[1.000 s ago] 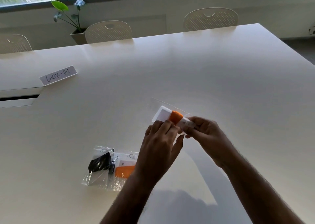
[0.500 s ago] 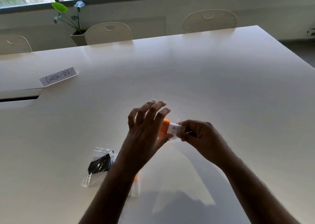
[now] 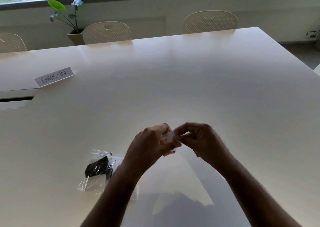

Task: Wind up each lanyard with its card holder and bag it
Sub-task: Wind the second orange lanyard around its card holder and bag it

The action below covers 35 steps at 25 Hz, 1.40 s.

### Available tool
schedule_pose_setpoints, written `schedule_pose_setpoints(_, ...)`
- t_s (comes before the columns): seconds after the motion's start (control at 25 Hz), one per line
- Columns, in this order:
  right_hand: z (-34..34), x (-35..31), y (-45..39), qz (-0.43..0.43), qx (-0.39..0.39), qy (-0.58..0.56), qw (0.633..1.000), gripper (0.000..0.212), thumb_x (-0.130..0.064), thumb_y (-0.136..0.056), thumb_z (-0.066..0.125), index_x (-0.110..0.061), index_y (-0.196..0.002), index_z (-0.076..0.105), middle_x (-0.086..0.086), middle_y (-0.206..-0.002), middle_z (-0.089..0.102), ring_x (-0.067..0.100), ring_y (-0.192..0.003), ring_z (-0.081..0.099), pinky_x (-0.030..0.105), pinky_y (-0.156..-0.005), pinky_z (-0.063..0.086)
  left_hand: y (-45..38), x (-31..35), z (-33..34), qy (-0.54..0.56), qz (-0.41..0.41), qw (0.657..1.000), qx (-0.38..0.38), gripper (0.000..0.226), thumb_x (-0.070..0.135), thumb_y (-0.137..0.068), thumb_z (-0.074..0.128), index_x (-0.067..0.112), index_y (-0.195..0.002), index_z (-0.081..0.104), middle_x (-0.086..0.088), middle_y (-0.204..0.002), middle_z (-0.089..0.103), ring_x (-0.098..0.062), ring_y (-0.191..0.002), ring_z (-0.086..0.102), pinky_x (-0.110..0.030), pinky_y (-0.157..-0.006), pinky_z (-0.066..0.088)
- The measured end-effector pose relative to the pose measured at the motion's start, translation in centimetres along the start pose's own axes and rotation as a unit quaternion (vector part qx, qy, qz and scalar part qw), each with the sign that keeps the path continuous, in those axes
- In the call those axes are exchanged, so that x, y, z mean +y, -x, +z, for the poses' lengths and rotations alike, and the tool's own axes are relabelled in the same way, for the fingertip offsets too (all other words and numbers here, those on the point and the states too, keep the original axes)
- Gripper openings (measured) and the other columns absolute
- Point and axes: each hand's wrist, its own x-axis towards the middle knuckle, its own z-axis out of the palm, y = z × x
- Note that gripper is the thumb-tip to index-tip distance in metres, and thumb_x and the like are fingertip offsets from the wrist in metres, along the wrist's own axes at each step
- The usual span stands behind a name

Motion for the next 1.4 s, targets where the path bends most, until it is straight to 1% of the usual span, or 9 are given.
schedule_pose_setpoints(0.12, -0.2, -0.2, 0.0, -0.029, 0.003, 0.005, 1.000, 0.025, -0.020, -0.100, 0.070, -0.043, -0.103, 0.080, -0.016, -0.070, 0.076, 0.003, -0.040, 0.054, 0.016, -0.045, 0.044, -0.2, -0.6, 0.1, 0.146, -0.052, 0.988, -0.017, 0.034, 0.062, -0.079, 0.078, 0.032, -0.089, 0.064, 0.011, -0.085, 0.074, -0.008, -0.074, 0.072, -0.038, -0.064, 0.062)
schedule_pose_setpoints(0.28, -0.5, -0.2, -0.5, -0.072, 0.086, -0.100, 0.989, 0.024, -0.011, -0.099, 0.073, -0.029, -0.115, 0.078, -0.010, -0.109, 0.081, 0.006, -0.074, 0.076, 0.020, -0.061, 0.058, -0.1, -0.7, 0.7, 0.366, -0.109, 0.924, -0.006, 0.027, 0.041, -0.083, 0.086, 0.022, -0.093, 0.069, -0.001, -0.098, 0.078, -0.019, -0.088, 0.078, -0.032, -0.068, 0.063)
schedule_pose_setpoints(0.36, -0.9, 0.2, -0.6, -0.085, 0.129, -0.077, 0.985, 0.022, -0.025, -0.096, 0.077, -0.034, -0.116, 0.076, -0.010, -0.114, 0.078, 0.009, -0.100, 0.077, 0.022, -0.070, 0.059, 0.1, -0.5, 1.2, 0.425, -0.128, 0.896, 0.011, 0.026, 0.040, -0.082, 0.087, 0.021, -0.092, 0.072, -0.002, -0.096, 0.078, -0.018, -0.089, 0.076, -0.030, -0.069, 0.061)
schedule_pose_setpoints(0.44, -1.4, 0.7, -0.6, -0.042, 0.117, -0.082, 0.989, 0.030, -0.048, -0.091, 0.079, -0.037, -0.118, 0.075, -0.012, -0.113, 0.079, 0.008, -0.104, 0.076, 0.021, -0.073, 0.060, 0.1, -0.5, 1.5, 0.467, -0.144, 0.872, 0.022, 0.025, 0.040, -0.082, 0.087, 0.023, -0.093, 0.073, -0.005, -0.097, 0.078, -0.020, -0.091, 0.075, -0.034, -0.073, 0.061)
schedule_pose_setpoints(0.52, -1.6, 1.1, -0.4, -0.001, 0.071, -0.104, 0.992, 0.038, -0.061, -0.086, 0.077, -0.033, -0.113, 0.078, -0.010, -0.106, 0.082, 0.008, -0.088, 0.077, 0.023, -0.068, 0.059, 0.1, -0.5, 1.7, 0.484, -0.155, 0.861, 0.026, 0.022, 0.038, -0.083, 0.084, 0.024, -0.097, 0.073, -0.007, -0.100, 0.078, -0.023, -0.094, 0.076, -0.036, -0.075, 0.062)
schedule_pose_setpoints(0.64, -1.0, 1.8, -0.4, -0.002, 0.051, -0.138, 0.989, 0.020, -0.042, -0.093, 0.079, -0.023, -0.100, 0.082, 0.002, -0.092, 0.083, 0.015, -0.075, 0.076, 0.025, -0.064, 0.058, 0.1, -0.5, 2.0, 0.473, -0.155, 0.867, 0.026, 0.019, 0.041, -0.082, 0.083, 0.032, -0.094, 0.072, -0.003, -0.101, 0.077, -0.022, -0.096, 0.076, -0.034, -0.073, 0.063)
schedule_pose_setpoints(0.84, -0.8, 1.7, -0.5, 0.007, 0.063, -0.192, 0.979, 0.006, -0.013, -0.096, 0.076, -0.010, -0.094, 0.081, 0.010, -0.084, 0.081, 0.018, -0.075, 0.077, 0.025, -0.062, 0.059, 0.4, -0.6, 2.2, 0.468, -0.169, 0.866, 0.049, 0.027, 0.052, -0.085, 0.079, 0.029, -0.099, 0.073, -0.004, -0.102, 0.077, -0.022, -0.096, 0.075, -0.039, -0.076, 0.064)
schedule_pose_setpoints(0.96, -1.0, 1.7, -0.5, 0.010, 0.066, -0.197, 0.978, 0.007, -0.016, -0.096, 0.077, -0.010, -0.095, 0.081, 0.010, -0.085, 0.081, 0.019, -0.077, 0.078, 0.026, -0.063, 0.060, 0.5, -0.9, 2.3, 0.480, -0.183, 0.855, 0.068, 0.026, 0.045, -0.094, 0.070, 0.021, -0.103, 0.072, -0.003, -0.102, 0.075, -0.022, -0.097, 0.071, -0.047, -0.085, 0.065)
schedule_pose_setpoints(1.4, -1.0, 2.0, -0.1, 0.029, 0.051, -0.219, 0.974, 0.013, -0.019, -0.095, 0.076, -0.006, -0.097, 0.077, 0.011, -0.085, 0.081, 0.018, -0.079, 0.079, 0.027, -0.064, 0.061, 0.3, -1.3, 1.7, 0.444, -0.180, 0.869, 0.121, 0.014, 0.024, -0.104, 0.062, 0.019, -0.101, 0.075, -0.004, -0.093, 0.080, -0.018, -0.080, 0.075, -0.029, -0.068, 0.062)
